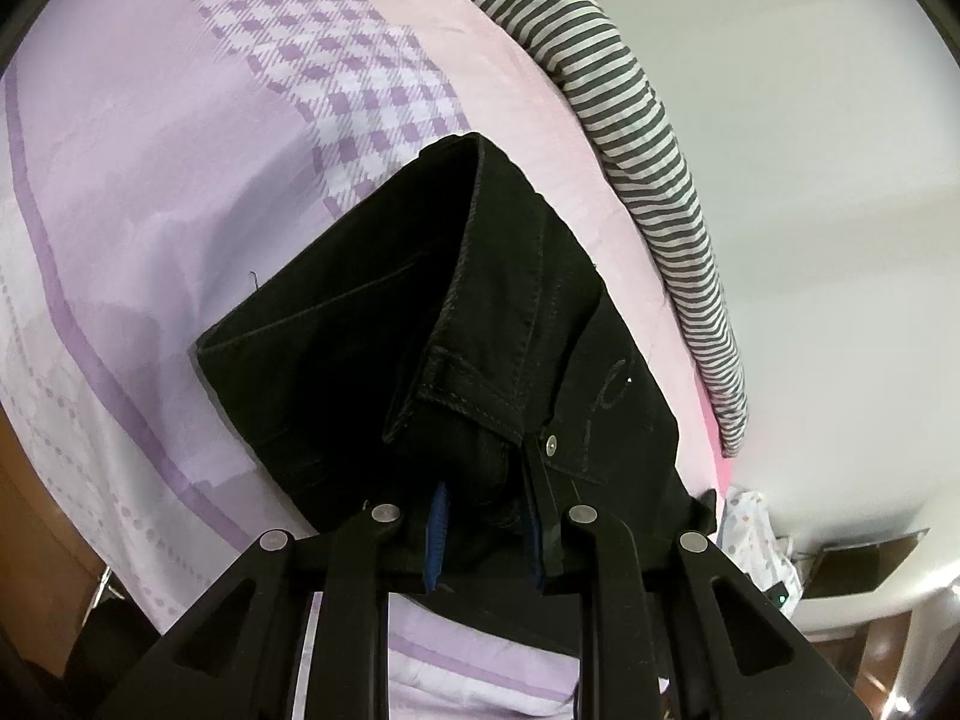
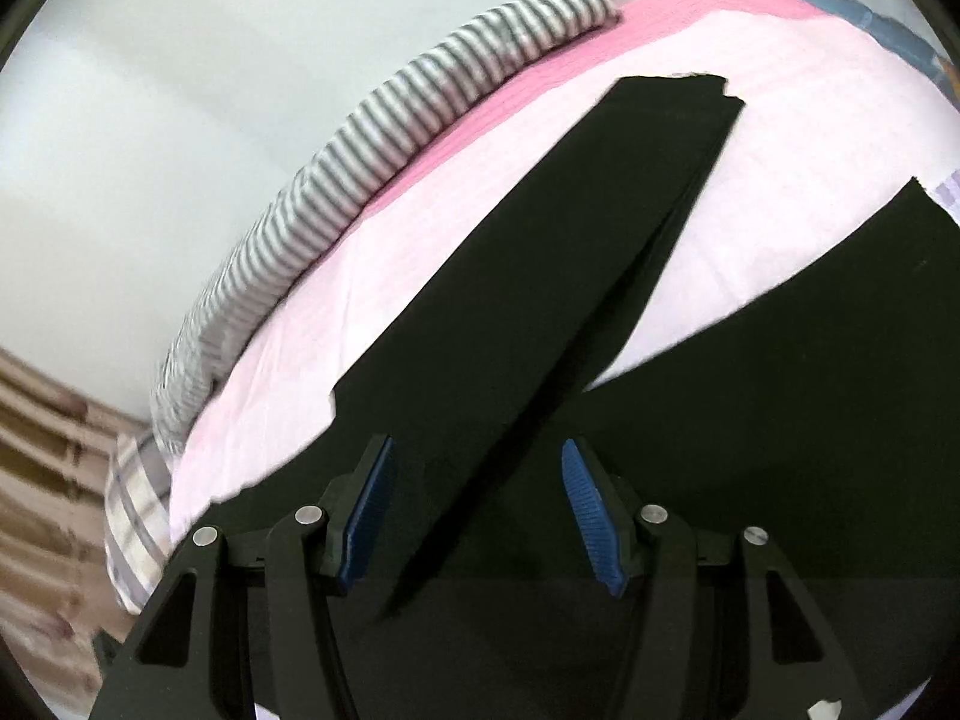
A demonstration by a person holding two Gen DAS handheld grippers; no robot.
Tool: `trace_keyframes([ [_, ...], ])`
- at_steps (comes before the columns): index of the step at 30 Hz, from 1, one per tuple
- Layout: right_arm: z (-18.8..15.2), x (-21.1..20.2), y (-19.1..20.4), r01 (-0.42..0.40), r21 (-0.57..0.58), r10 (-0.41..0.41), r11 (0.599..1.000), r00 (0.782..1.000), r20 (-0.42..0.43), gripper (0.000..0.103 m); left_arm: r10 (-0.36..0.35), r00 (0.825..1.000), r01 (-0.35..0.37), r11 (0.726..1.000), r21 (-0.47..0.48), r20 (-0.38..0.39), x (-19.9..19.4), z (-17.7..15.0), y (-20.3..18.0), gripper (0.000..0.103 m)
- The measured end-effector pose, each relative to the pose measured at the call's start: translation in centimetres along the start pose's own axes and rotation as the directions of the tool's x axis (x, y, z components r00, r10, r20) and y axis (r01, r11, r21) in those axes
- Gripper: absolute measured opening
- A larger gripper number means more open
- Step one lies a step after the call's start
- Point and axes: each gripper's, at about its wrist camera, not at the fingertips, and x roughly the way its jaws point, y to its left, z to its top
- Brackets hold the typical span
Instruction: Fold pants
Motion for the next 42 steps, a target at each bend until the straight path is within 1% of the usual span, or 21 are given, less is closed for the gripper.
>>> trace_keyframes([
  [3,0.9,1.0,-0.7,-0.008,0.039,0.008,0.999,1.0,-0.016,0.047,0.014,1.0,-0.014,1.0,0.006,-0.001,0.1,0.1,-0.2,0.021],
  [5,1.4,1.6,-1.0,-0.026,0.066,0.028,0.998,0.999,-0.02,0.038,0.023,1.0,-0.023,1.0,0.002,-0.005,0.2,0.1,-0.2,0.021],
  [9,2.7,1.8,-1.6,-0.035,0.097,0.035,0.995,0.999,0.002,0.034,0.044,0.999,-0.044,0.999,0.0,-0.013,0.5,0.2,-0.2,0.021],
  [11,3.5,1.8,-2.0,-0.037,0.109,0.036,0.993,0.999,0.011,0.029,0.053,0.998,-0.053,0.999,0.0,-0.014,0.6,0.2,-0.3,0.021],
  [14,4.5,1.9,-2.7,-0.044,0.132,0.043,0.99,0.999,0.014,0.024,0.064,0.998,-0.064,0.998,0.0,-0.016,0.7,0.3,-0.3,0.021],
  [18,6.0,2.3,-3.8,-0.038,0.166,0.033,0.985,0.999,0.032,0.024,0.08,0.997,-0.08,0.997,0.001,-0.019,1.0,0.3,-0.4,0.021],
  [19,6.3,2.4,-4.0,-0.031,0.171,0.026,0.985,0.999,0.035,0.021,0.082,0.996,-0.082,0.997,0.001,-0.021,1.0,0.4,-0.5,0.021],
  [20,6.6,2.4,-4.0,-0.029,0.173,0.023,0.984,0.999,0.037,0.013,0.087,0.996,-0.087,0.996,0.004,-0.023,1.1,0.4,-0.5,0.021],
  [21,6.9,2.4,-4.0,-0.034,0.175,0.028,0.984,0.999,0.038,0.008,0.091,0.996,-0.091,0.996,0.006,-0.024,1.1,0.4,-0.5,0.021],
  [23,7.1,1.7,-3.5,-0.02,0.161,0.012,0.987,0.999,0.053,0.006,0.097,0.995,-0.097,0.995,0.017,-0.026,1.1,0.6,-0.6,0.021],
  [25,7.0,0.5,-2.2,0.026,0.105,-0.034,0.994,0.997,0.073,0.005,0.105,0.994,-0.104,0.994,0.03,-0.027,1.1,0.9,-0.9,0.021],
  [29,6.1,-3.2,0.3,0.104,0.009,-0.104,0.995,0.987,0.122,0.005,0.116,0.993,-0.113,0.991,0.076,-0.029,0.8,1.9,-1.8,0.021],
  [32,4.1,-6.9,1.1,0.172,-0.044,-0.163,0.984,0.975,0.153,0.005,0.121,0.992,-0.118,0.985,0.128,-0.017,0.1,3.0,-2.7,0.021],
  [34,2.6,-8.7,1.2,0.207,-0.069,-0.194,0.976,0.968,0.161,0.005,0.121,0.992,-0.117,0.983,0.143,-0.02,-0.4,3.8,-2.9,0.021],
  [37,-0.3,-10.4,0.1,0.236,-0.061,-0.226,0.97,0.965,0.134,0.005,0.139,0.99,-0.131,0.975,0.177,-0.033,-0.7,4.9,-3.1,0.021],
  [40,-3.5,-10.7,-1.9,0.262,-0.032,-0.259,0.965,0.963,0.073,0.005,0.198,0.979,-0.181,0.952,0.248,-0.045,-0.3,5.1,-3.2,0.022],
  [42,-5.3,-10.5,-3.5,0.26,0.011,-0.26,0.966,0.965,0.036,0.005,0.245,0.968,-0.221,0.932,0.288,-0.051,0.2,4.9,-3.1,0.021],
])
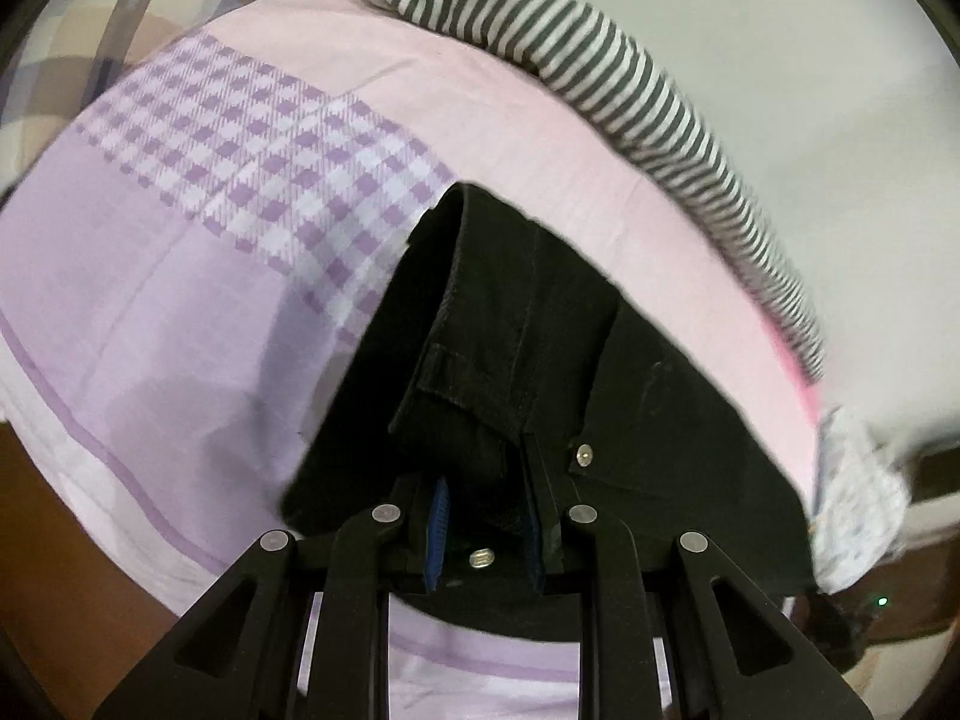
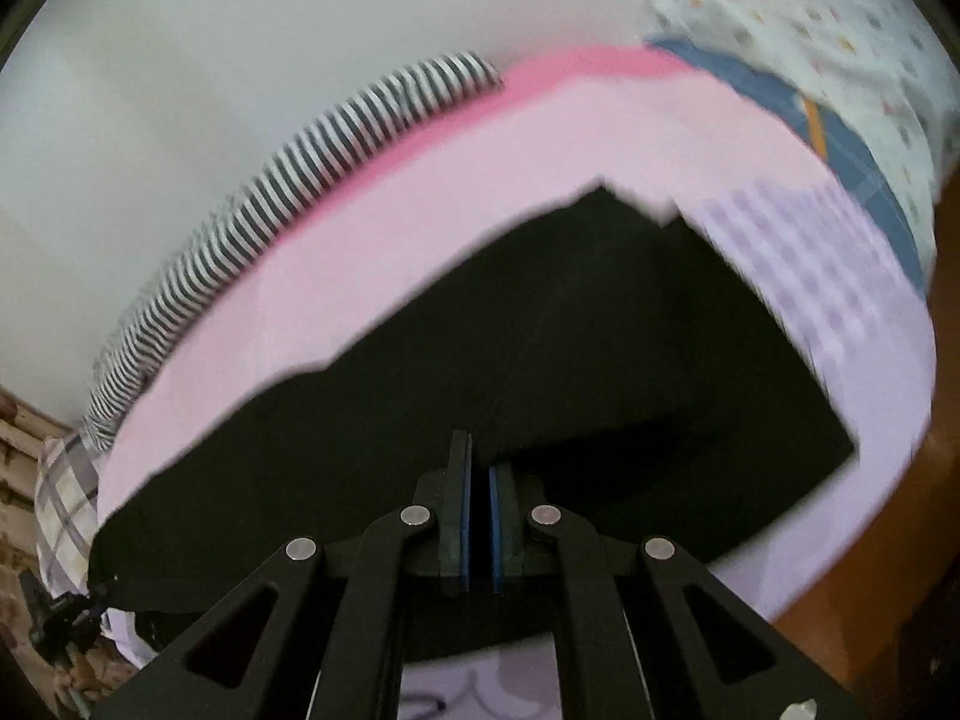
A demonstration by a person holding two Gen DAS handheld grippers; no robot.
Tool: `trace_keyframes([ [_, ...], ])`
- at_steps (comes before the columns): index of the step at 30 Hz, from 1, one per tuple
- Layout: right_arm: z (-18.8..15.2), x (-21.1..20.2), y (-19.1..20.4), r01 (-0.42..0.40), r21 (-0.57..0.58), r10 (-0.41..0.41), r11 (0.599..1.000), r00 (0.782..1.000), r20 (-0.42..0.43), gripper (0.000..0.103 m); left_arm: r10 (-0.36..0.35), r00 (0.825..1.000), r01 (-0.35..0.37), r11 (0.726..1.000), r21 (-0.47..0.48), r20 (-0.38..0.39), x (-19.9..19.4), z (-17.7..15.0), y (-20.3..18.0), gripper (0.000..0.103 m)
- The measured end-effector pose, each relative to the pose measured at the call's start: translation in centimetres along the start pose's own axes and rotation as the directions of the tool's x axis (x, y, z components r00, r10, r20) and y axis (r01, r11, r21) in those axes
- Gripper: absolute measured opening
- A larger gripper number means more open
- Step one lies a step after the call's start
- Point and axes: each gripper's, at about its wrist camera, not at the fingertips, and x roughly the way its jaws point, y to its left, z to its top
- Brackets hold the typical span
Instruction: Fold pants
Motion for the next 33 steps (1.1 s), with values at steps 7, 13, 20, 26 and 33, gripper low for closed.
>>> trace_keyframes([
  [7,-2.1,2.4,-1.8,0.03,0.041,-0.027,0.999,0.997,-0.078,0.004,0.149,0.989,-0.147,0.983,0.115,-0.01,2.4,-1.9,0.2,0.022],
  [13,-1.8,2.3,-2.3,-0.025,0.084,0.031,0.996,0.997,-0.076,0.007,0.206,0.977,-0.212,0.956,0.202,0.052,2.2,-3.2,-1.2,0.026],
  [20,-1.7,2.3,-3.3,-0.077,0.135,0.085,0.988,0.995,-0.055,0.009,0.241,0.968,-0.25,0.936,0.25,0.066,0.2,-4.8,-1.0,0.039],
  [26,-1.5,2.2,-3.7,-0.111,0.152,0.117,0.982,0.993,-0.029,0.008,0.196,0.976,-0.216,0.913,0.347,0.091,-1.7,-7.6,-2.2,0.04],
  [33,-1.6,1.9,-4.7,-0.143,0.193,0.148,0.971,0.989,-0.016,0.009,0.102,0.986,-0.15,0.884,0.443,0.13,-1.6,-9.2,-6.1,0.04],
])
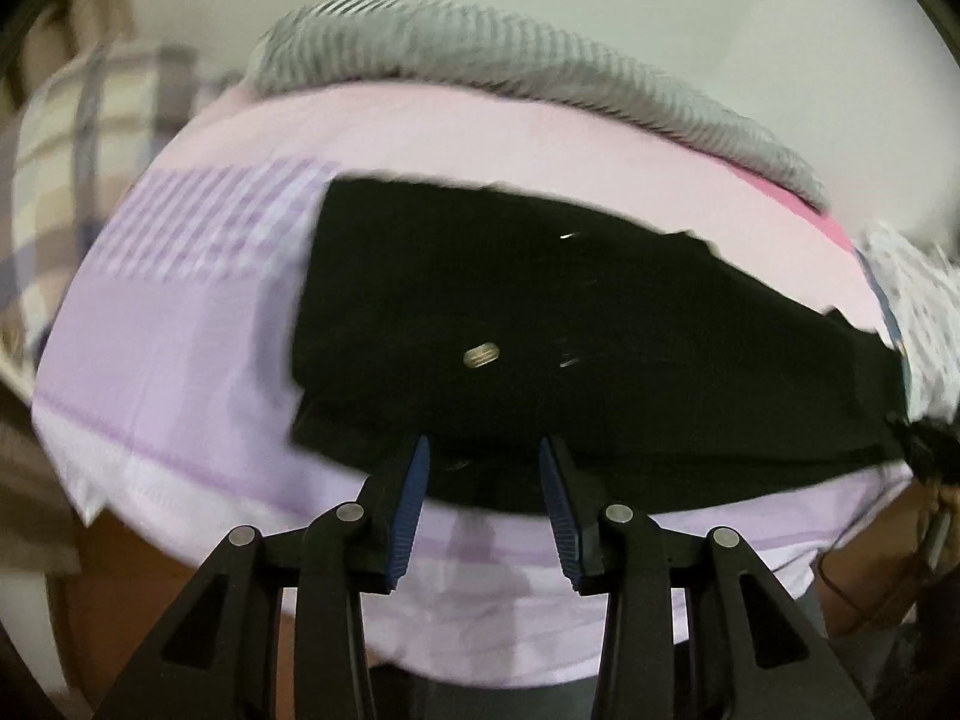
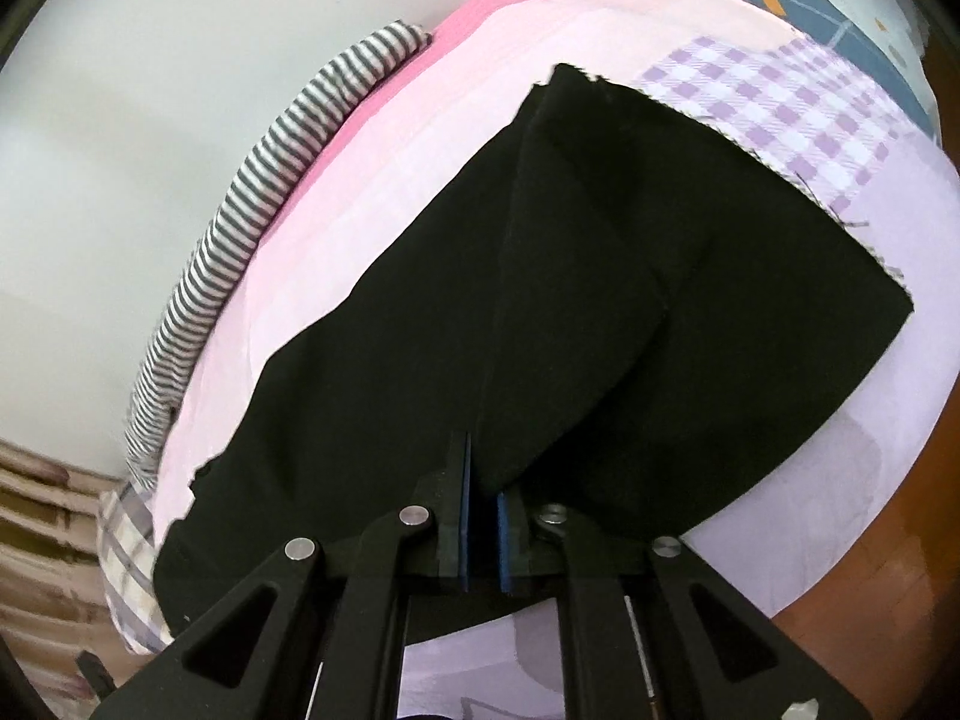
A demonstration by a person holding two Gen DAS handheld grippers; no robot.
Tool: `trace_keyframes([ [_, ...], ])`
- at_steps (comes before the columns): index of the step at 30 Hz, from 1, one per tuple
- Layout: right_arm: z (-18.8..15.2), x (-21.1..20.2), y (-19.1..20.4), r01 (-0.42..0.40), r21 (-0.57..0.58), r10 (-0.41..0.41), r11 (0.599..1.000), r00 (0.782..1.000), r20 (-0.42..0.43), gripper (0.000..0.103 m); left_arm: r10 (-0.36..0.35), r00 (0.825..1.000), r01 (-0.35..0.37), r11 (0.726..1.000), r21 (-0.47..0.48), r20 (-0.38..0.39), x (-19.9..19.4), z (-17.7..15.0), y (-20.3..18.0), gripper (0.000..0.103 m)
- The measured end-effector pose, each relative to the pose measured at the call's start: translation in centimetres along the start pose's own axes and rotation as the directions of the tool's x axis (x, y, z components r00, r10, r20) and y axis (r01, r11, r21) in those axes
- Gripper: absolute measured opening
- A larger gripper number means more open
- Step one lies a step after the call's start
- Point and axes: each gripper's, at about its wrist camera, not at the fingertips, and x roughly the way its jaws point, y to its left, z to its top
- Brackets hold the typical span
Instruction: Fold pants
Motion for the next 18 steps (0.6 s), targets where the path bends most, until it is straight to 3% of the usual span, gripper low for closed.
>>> trace_keyframes([
  [4,0.2,-0.2,-0.4,-0.037,0.028,0.037,0.999,0.999,0.002,0.009,-0.011,1.0,0.008,0.99,0.139,0.022,0.5,0.3,-3.4,0.046],
  [6,0.2,-0.4,-0.2,-0.044,0.024,0.044,0.999,0.999,0.005,0.009,-0.045,0.999,0.046,0.991,0.125,-0.007,1.3,0.4,-3.6,0.046],
  [8,0.3,-0.4,-0.1,-0.049,0.024,0.049,0.999,0.999,0.005,0.009,-0.116,0.992,0.117,0.993,0.024,-0.043,2.0,0.3,-2.4,0.046],
  [10,0.3,-0.3,-0.1,-0.052,0.029,0.052,0.998,0.999,0.004,0.009,-0.183,0.981,0.174,0.976,-0.134,-0.06,2.7,-0.1,-0.2,0.046],
  [12,0.4,-0.2,-0.1,-0.057,0.036,0.057,0.998,0.998,0.002,0.009,-0.227,0.972,0.202,0.936,-0.287,-0.055,3.4,-0.6,2.3,0.046],
  [14,0.4,-0.1,-0.1,-0.055,0.039,0.055,0.998,0.998,0.002,0.009,-0.225,0.974,0.195,0.894,-0.402,-0.027,3.6,-1.1,4.9,0.047],
  [16,0.4,0.1,-0.2,-0.053,0.042,0.054,0.998,0.999,-0.001,0.009,-0.211,0.977,0.185,0.86,-0.475,-0.001,3.6,-1.3,6.9,0.048],
  [18,0.3,0.1,-0.4,-0.051,0.048,0.051,0.998,0.999,-0.001,0.009,-0.22,0.975,0.195,0.806,-0.559,0.023,3.8,-1.5,8.8,0.049],
])
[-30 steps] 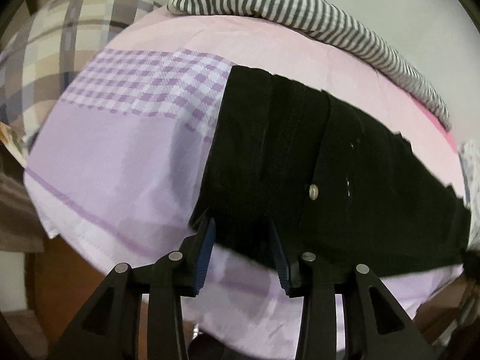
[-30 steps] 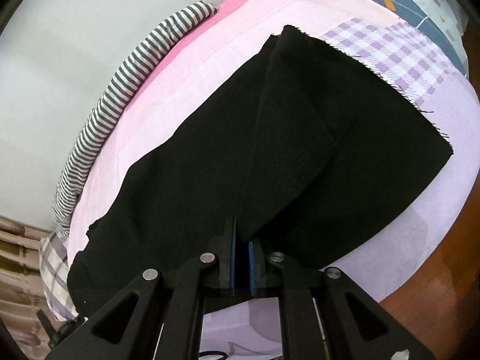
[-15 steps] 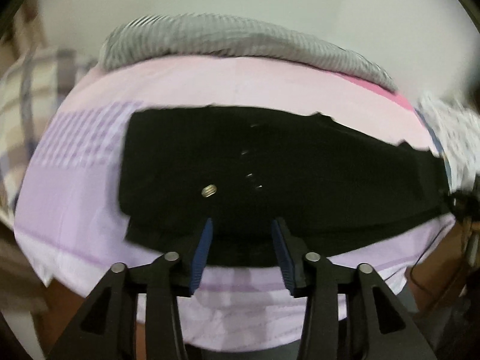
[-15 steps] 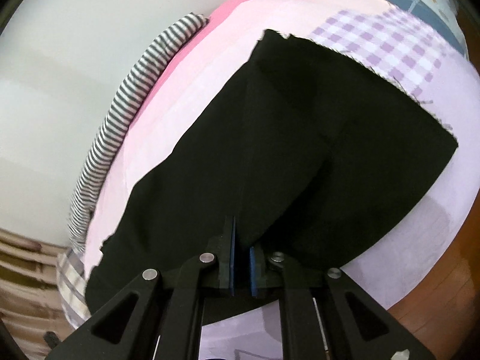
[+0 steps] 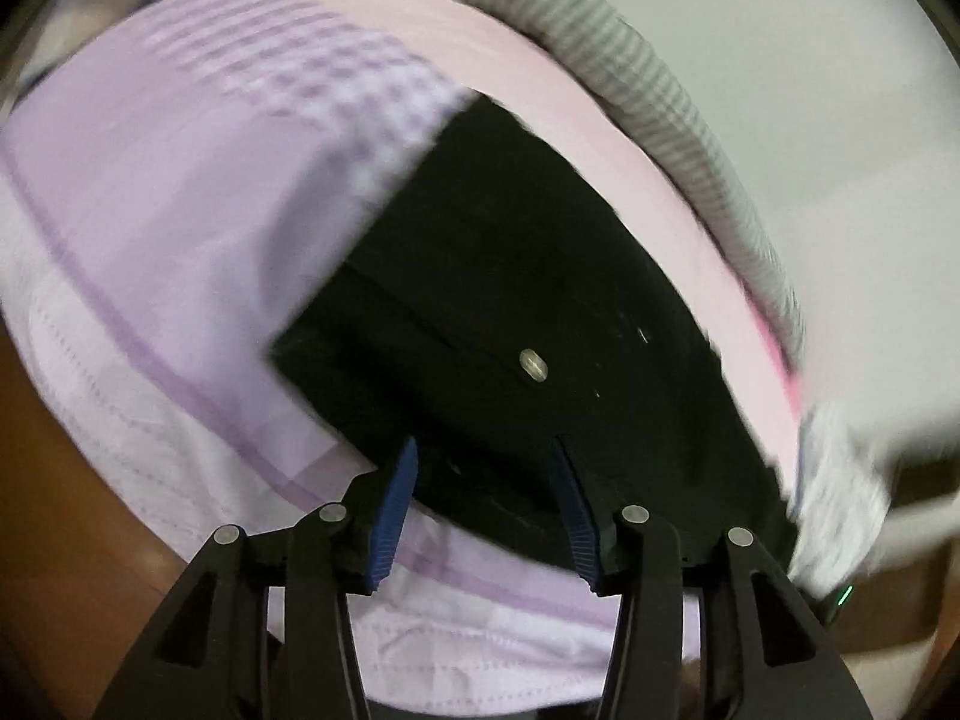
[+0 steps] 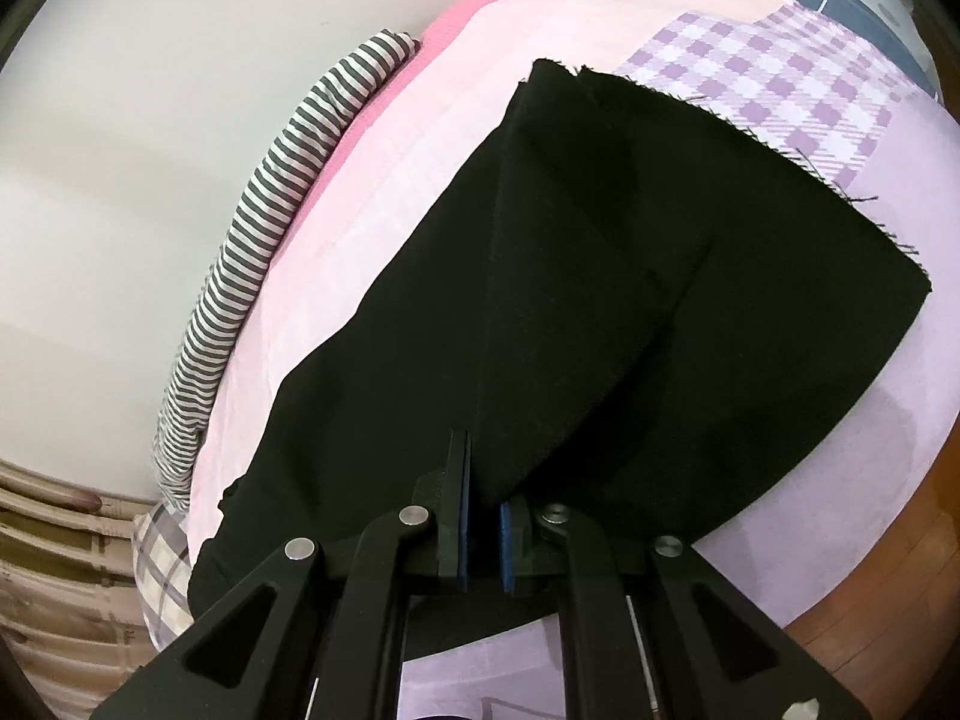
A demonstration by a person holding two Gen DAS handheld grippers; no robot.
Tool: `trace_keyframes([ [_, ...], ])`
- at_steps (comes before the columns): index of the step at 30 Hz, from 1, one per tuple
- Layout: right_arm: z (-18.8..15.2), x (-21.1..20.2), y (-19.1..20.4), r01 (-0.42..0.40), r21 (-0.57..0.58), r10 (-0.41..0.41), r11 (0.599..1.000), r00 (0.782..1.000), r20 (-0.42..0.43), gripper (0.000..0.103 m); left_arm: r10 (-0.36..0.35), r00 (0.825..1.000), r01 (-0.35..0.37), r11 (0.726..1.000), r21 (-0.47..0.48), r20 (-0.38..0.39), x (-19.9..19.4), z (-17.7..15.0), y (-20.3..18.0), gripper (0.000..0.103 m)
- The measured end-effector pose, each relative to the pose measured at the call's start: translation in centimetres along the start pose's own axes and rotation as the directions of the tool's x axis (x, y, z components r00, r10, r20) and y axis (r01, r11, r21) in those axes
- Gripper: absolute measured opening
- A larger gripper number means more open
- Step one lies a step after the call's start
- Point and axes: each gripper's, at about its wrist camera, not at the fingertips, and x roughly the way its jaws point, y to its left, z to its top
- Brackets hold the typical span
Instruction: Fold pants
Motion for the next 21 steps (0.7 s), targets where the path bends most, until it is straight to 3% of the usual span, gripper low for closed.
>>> trace_keyframes([
  [3,-0.1,0.1,-0.2,0.002,0.009,-0.002,1.0,1.0,0.002,0.009,-0.019,1.0,0.019,0.995,-0.1,0.0,0.5,1.0,1.8,0.049],
  [12,0.5,0.4,0.0,0.016,-0.001,-0.016,1.0,1.0,0.013,0.009,-0.023,0.999,0.026,0.992,-0.12,0.03,1.7,3.3,2.1,0.049],
  [13,0.6,0.5,0.1,0.014,-0.002,-0.014,1.0,1.0,0.013,0.009,-0.025,0.999,0.028,0.992,-0.123,0.029,1.8,3.4,2.1,0.048],
  [15,0.6,0.2,0.3,0.014,-0.009,-0.013,1.0,0.999,0.033,0.007,0.0,1.0,0.004,0.992,-0.128,0.03,2.1,3.6,2.0,0.032],
  [21,0.6,-0.9,0.9,0.052,-0.039,-0.049,0.998,0.996,0.073,0.004,0.029,0.999,-0.027,0.995,-0.092,0.022,1.0,2.7,1.2,0.023],
])
